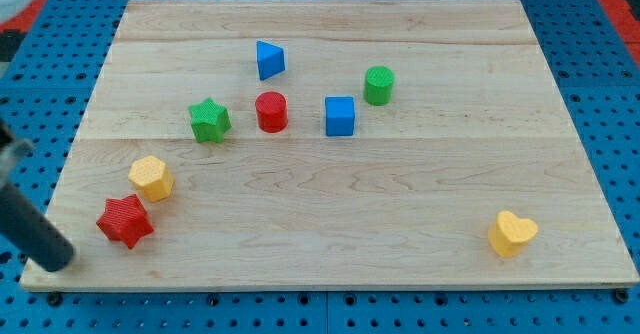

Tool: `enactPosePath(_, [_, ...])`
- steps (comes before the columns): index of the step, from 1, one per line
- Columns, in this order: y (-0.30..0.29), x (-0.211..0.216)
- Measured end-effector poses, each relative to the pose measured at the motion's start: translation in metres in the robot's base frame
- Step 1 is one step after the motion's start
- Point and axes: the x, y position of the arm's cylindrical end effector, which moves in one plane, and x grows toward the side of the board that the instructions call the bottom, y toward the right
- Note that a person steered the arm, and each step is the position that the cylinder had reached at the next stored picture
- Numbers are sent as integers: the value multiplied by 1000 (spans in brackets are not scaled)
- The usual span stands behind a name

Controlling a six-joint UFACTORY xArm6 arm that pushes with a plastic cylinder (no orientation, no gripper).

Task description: Group up all the blocks at the bottom left apart from yellow heart

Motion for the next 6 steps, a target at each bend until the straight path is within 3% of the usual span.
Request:
enactPosePath(1, [58, -22])
enactPosePath(2, [64, -37])
enactPosePath(3, [177, -64])
enactPosePath(4, [302, -118])
enactPosePath(5, [348, -170])
enactPosePath(6, [289, -184])
